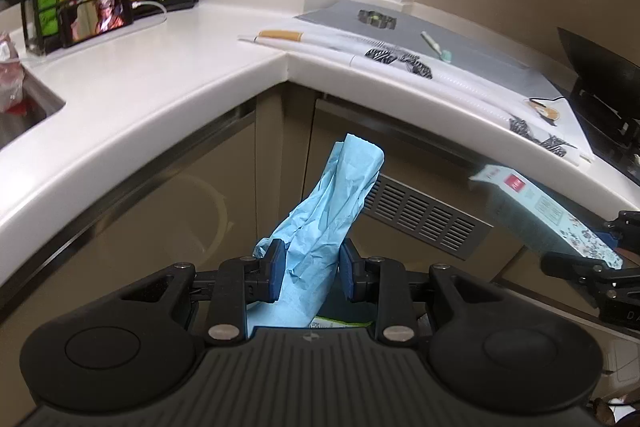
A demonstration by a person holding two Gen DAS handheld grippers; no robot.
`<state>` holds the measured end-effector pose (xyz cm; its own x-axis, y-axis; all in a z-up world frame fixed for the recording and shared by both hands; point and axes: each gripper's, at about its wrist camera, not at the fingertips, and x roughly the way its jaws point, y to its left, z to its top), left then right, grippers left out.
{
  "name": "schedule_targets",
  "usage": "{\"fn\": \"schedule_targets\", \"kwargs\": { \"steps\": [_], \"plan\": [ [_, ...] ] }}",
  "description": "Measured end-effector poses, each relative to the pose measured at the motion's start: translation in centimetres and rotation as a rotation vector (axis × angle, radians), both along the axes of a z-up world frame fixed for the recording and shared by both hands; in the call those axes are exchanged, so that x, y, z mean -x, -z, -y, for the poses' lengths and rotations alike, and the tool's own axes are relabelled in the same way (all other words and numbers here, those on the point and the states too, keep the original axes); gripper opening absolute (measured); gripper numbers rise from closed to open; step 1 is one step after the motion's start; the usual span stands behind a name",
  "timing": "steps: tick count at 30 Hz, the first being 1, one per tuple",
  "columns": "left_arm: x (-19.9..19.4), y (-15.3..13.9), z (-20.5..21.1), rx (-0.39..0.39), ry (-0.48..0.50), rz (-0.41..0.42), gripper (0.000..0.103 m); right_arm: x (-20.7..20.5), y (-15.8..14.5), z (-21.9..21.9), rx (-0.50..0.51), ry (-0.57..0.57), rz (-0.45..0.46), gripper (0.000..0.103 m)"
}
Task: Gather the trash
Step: 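Carry the blue glove and pale blue box down toward the blue bin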
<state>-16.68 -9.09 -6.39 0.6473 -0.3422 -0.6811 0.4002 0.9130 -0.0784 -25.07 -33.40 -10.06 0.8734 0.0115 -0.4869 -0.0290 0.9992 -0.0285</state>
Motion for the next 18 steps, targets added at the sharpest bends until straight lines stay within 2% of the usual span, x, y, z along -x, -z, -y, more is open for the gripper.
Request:
{"fn": "schedule_targets", "kwargs": {
  "steps": [3,10,18],
  "plan": [
    [-0.3,0.5,-0.2,0.017,-0.026,-0.024,0.032,-0.7,0.0,-0.6,-0.015,0.01,0.013,0.042],
    [-0.9,0.6,-0.7,-0.004,-0.046,-0.015,0.032,-1.1,-0.3,-0.5,0.006,0.018,0.018,0.042],
    [-1.8,1.2,0.3,-0.03,-0.022,-0.024,0.032,-2.0,0.1,-0.9,0.014,0.006,-0.012,0.042]
  ]
}}
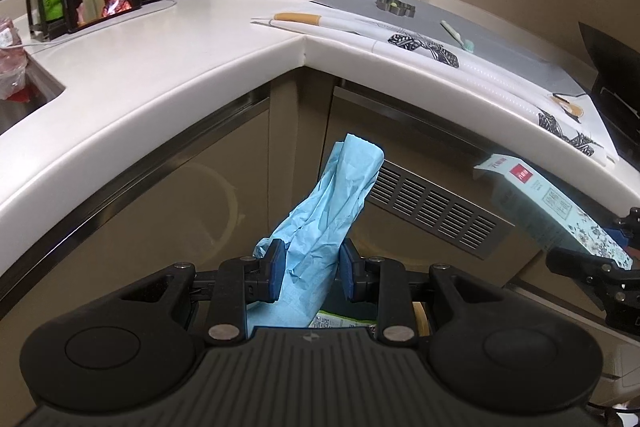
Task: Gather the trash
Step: 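Carry the blue glove and pale blue box down toward the blue bin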
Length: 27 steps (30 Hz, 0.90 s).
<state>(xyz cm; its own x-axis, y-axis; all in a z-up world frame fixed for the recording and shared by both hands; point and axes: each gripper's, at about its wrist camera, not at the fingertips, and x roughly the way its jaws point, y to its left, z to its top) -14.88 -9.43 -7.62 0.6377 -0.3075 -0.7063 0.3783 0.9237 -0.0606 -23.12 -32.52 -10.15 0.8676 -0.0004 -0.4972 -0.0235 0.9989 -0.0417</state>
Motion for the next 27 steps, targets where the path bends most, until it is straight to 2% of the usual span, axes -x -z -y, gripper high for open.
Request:
{"fn": "schedule_targets", "kwargs": {
  "steps": [13,27],
  "plan": [
    [-2.5,2.8,1.4,-0.033,0.021,-0.053,0.032,-2.9,0.8,0.0,0.001,-0.005,-0.066,0.042],
    [-3.9,5.7,2.3,-0.104,0.041,-0.099,0.032,-6.1,2.4,-0.4,-0.003,-0.007,-0.138,0.042]
  ]
}}
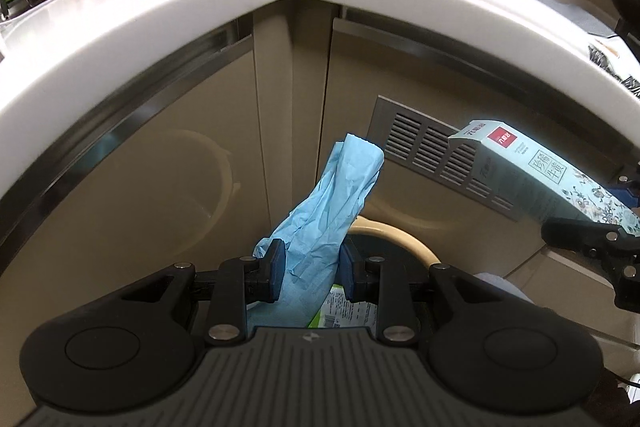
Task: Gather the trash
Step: 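Carry the blue glove and pale blue box down toward the blue bin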
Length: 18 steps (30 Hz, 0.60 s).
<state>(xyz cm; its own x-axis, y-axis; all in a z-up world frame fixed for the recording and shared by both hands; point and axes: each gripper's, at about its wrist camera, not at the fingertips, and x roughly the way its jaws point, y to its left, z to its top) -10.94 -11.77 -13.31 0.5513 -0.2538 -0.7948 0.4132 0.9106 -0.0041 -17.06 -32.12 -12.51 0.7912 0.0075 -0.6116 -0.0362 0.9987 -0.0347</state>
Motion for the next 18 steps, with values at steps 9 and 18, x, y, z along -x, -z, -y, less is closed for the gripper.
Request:
{"fn": "schedule_targets", "kwargs": {
  "steps": [9,18],
  "plan": [
    [-0.7,1.6,0.8,-0.007,0.013,-0.038,0.032,-1.2,1.2,0.2,-0.005,0.008,-0.035,0.042],
    [-1.5,4.4,1.4,-0.039,0.028,-0.12,0.032,-3.5,3.8,0.1,0.002,0.009,-0.092,0.042]
  ]
}}
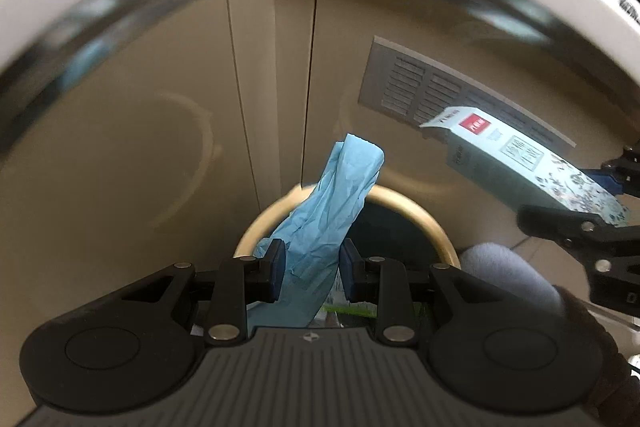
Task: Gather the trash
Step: 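Carry the blue glove and pale blue box down toward the blue bin, then lower the glove and box into the bin and open both grippers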
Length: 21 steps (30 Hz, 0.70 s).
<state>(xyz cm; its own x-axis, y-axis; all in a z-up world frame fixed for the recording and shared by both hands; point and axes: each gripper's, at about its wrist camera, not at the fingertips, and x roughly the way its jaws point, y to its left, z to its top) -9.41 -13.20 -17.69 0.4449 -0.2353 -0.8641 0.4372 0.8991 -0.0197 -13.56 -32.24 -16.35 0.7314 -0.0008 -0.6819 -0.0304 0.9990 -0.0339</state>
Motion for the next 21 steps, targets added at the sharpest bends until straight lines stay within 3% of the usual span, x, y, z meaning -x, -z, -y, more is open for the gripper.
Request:
{"fn": "schedule_targets", "kwargs": {
  "steps": [21],
  "plan": [
    [-1.4,4.8,1.8,-0.072,0.032,-0.08,0.032,-3.9,3.7,-0.3,0.008,-0.015,-0.11,0.042]
  ]
}}
